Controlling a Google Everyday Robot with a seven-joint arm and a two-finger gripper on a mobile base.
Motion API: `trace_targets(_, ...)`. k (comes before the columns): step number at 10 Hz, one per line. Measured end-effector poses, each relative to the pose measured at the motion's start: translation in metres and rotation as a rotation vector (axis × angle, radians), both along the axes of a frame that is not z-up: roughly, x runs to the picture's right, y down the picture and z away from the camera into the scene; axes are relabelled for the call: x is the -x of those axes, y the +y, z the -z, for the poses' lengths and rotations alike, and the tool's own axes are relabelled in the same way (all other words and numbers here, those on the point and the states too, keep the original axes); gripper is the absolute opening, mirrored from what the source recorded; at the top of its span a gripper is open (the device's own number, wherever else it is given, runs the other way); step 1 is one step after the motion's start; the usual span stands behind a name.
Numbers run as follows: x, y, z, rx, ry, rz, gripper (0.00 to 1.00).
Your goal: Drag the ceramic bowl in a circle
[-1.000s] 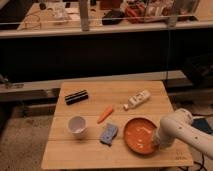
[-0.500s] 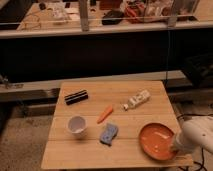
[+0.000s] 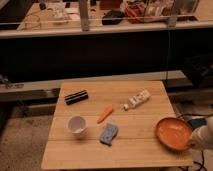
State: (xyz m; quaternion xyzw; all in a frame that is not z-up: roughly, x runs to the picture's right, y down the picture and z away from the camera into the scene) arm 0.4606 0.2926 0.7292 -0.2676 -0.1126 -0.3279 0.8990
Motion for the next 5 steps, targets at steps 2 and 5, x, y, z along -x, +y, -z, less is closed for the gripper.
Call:
trace_targets(2,0.010,-0.010,-0.016,-0.013,-0.035,0.002,0.00)
trace_targets(5,0.061,-0.026,-0.036,-0.028,-0.106,0.034,0.00)
